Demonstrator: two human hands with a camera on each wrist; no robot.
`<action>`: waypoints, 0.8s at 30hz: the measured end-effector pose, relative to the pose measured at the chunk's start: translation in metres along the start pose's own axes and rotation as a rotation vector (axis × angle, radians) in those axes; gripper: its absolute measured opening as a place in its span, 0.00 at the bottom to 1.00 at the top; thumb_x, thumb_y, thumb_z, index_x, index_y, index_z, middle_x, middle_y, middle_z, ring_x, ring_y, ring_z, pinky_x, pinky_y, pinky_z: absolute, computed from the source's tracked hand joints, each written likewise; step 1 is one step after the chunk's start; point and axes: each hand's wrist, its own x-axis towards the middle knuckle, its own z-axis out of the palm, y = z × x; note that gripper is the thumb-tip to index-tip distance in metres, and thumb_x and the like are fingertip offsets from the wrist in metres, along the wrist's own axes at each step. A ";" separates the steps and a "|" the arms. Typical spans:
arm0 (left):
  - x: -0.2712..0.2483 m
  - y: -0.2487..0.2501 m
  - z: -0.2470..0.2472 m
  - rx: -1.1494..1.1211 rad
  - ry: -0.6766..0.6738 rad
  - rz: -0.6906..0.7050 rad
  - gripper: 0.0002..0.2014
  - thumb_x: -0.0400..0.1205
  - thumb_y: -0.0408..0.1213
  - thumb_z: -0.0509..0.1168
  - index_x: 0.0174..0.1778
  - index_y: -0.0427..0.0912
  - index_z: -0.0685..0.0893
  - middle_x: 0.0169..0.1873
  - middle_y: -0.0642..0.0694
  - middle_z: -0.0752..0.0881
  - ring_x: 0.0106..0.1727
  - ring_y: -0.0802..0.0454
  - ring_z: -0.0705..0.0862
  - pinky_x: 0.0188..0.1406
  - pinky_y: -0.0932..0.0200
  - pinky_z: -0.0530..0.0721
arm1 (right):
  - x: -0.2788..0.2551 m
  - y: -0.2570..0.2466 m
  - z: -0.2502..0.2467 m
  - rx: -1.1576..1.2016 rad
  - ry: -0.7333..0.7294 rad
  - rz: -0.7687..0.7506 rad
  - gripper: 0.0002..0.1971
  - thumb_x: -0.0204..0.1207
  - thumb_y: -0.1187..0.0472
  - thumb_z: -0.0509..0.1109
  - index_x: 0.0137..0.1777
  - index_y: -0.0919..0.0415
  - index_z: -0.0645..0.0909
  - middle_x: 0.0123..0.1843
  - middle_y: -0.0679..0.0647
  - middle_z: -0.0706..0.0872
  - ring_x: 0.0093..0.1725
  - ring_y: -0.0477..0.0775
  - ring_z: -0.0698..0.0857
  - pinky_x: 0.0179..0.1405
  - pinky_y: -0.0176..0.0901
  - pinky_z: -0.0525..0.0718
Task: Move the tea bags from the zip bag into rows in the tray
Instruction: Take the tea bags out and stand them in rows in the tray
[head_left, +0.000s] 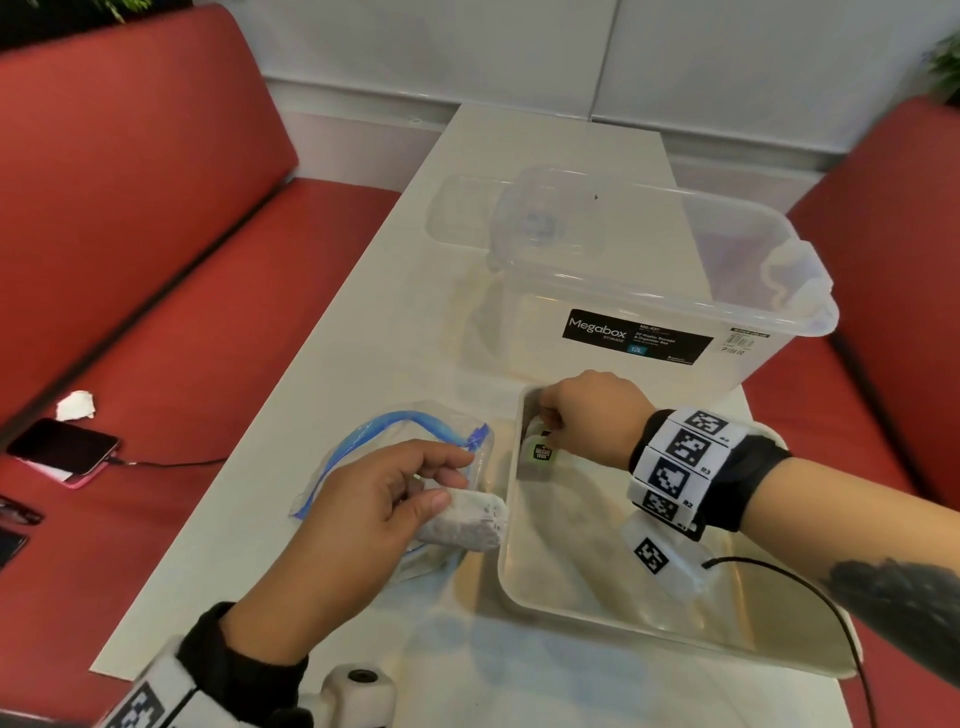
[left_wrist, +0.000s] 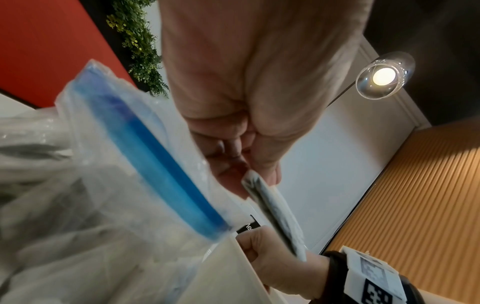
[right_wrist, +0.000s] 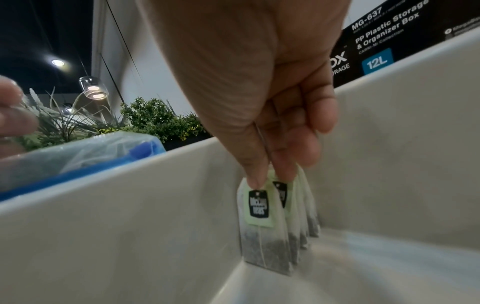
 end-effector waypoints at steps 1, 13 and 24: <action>0.000 0.000 0.001 0.004 0.011 0.001 0.19 0.79 0.24 0.65 0.49 0.58 0.84 0.43 0.61 0.87 0.40 0.54 0.83 0.38 0.76 0.78 | -0.002 0.001 -0.001 0.005 0.012 0.007 0.03 0.74 0.57 0.66 0.41 0.48 0.74 0.39 0.48 0.79 0.40 0.55 0.76 0.36 0.41 0.69; 0.014 0.015 0.009 -0.308 0.048 -0.097 0.14 0.81 0.24 0.61 0.51 0.49 0.84 0.46 0.51 0.85 0.38 0.57 0.86 0.37 0.63 0.84 | -0.059 -0.030 -0.046 0.529 0.320 -0.556 0.12 0.67 0.54 0.75 0.51 0.51 0.84 0.50 0.45 0.83 0.34 0.42 0.80 0.34 0.43 0.81; 0.008 0.046 0.014 -0.205 0.061 0.073 0.12 0.80 0.47 0.59 0.50 0.49 0.86 0.42 0.56 0.89 0.44 0.62 0.86 0.40 0.68 0.82 | -0.075 -0.032 -0.071 0.741 0.064 -0.158 0.11 0.72 0.57 0.76 0.33 0.52 0.78 0.27 0.45 0.83 0.19 0.41 0.80 0.28 0.37 0.79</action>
